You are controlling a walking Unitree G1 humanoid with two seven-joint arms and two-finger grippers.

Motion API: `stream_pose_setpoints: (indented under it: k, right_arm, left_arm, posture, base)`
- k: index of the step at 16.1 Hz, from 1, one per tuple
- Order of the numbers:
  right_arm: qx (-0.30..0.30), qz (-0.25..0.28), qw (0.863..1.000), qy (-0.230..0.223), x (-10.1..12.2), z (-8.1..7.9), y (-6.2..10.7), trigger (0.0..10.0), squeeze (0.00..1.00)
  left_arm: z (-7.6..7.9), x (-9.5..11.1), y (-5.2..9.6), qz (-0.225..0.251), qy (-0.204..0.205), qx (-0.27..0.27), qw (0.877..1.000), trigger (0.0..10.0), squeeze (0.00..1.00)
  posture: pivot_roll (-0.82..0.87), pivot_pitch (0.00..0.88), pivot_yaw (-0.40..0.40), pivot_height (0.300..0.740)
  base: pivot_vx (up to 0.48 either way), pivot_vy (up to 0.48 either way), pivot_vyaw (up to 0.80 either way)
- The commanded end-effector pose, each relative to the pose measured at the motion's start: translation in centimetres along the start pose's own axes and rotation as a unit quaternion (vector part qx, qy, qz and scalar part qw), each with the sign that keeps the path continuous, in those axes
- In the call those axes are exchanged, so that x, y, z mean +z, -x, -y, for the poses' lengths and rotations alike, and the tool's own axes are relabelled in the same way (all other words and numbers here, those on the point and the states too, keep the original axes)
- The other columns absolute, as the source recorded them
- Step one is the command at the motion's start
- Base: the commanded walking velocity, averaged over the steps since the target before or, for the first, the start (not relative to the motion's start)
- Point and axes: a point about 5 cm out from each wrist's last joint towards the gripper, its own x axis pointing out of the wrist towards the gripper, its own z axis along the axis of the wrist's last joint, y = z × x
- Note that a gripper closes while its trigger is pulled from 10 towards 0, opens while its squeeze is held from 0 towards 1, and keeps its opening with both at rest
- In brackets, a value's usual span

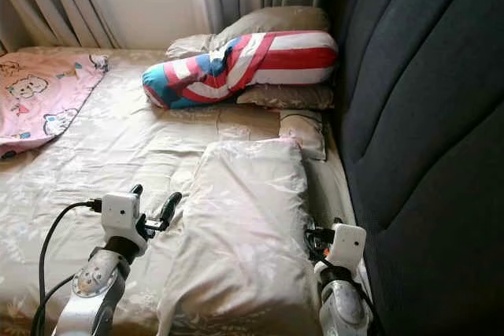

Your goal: Clean up the room

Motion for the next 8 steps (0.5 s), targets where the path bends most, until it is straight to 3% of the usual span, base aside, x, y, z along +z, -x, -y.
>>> stream_pose_setpoints:
  k: [1, 8]
  right_arm:
    - [0.004, 0.001, 1.000, 0.004, 0.18, -0.31, -0.15, 10.0, 0.00]
    - [0.004, 0.019, 1.000, 0.000, 0.58, -0.26, 0.09, 10.0, 0.00]
  left_arm:
    - [-0.18, 0.22, -0.01, 0.003, 0.004, 0.002, 1.000, 10.0, 0.00]
    - [-0.16, 0.19, 0.06, 0.001, 0.004, 0.001, 1.000, 10.0, 0.00]
  posture:
    - [-0.01, 0.045, -0.017, 0.715]
    - [-0.01, 0.048, -0.016, 0.715]
  base:
    - [0.000, 0.000, 0.00]
    - [0.000, 0.000, 0.00]
